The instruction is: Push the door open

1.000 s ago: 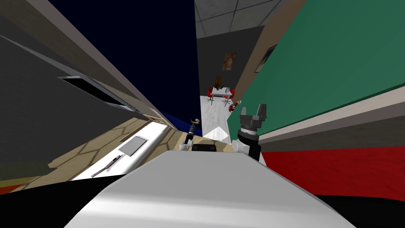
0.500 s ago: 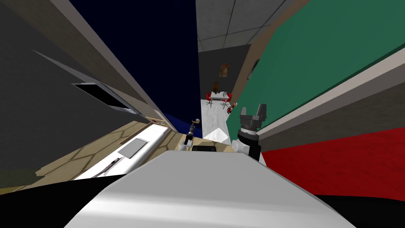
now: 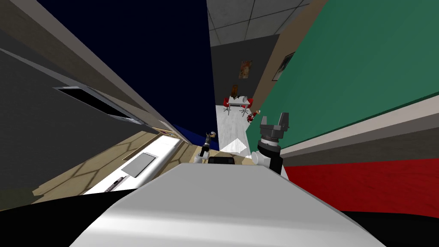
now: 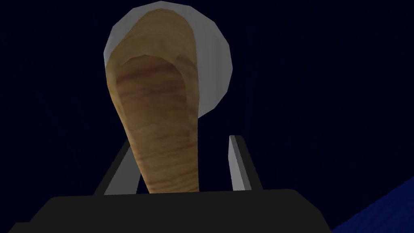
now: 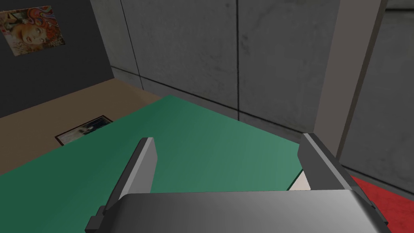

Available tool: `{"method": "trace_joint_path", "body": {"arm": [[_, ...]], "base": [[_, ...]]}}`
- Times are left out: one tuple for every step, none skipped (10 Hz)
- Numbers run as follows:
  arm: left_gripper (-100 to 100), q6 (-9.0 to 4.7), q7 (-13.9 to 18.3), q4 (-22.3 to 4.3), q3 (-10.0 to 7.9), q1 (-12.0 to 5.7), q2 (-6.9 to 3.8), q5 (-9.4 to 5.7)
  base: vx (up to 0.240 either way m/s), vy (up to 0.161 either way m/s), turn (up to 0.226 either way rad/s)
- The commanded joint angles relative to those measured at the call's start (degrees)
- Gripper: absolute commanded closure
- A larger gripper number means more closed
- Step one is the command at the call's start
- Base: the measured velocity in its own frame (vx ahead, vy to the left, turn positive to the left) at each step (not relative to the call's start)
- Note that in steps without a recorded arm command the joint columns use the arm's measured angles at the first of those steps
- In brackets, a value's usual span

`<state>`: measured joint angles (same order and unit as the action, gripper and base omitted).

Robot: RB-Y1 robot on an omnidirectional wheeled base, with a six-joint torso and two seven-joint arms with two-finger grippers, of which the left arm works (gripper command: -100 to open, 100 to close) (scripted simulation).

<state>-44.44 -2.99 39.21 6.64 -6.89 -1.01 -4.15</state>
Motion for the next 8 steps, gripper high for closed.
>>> {"method": "trace_joint_path", "body": {"arm": [[100, -0.02, 0.02, -0.03, 0.00, 0.03, -0.03, 0.00], [100, -0.02, 0.02, -0.03, 0.00, 0.03, -0.03, 0.00], [100, -0.02, 0.02, -0.03, 0.00, 0.03, -0.03, 0.00], [100, -0.02, 0.02, -0.03, 0.00, 0.03, -0.03, 0.00], [100, -0.02, 0.02, -0.03, 0.00, 0.03, -0.03, 0.00], [100, -0.01, -0.08, 0.10, -0.58, -0.36, -0.57, -0.29], [100, -0.02, -0.16, 0.07, -0.87, -0.38, -0.82, -0.43], [100, -0.04, -0.26, 0.02, -1.26, -0.39, -1.12, -0.62]], "base": [[-0.024, 0.001, -0.007], [-0.015, 0.002, -0.018], [0.000, 0.000, 0.000], [0.000, 0.000, 0.000], [0.000, 0.000, 0.000], [0.107, -0.027, 0.012], [0.158, -0.080, 0.031], [0.169, -0.068, 0.029]]}}
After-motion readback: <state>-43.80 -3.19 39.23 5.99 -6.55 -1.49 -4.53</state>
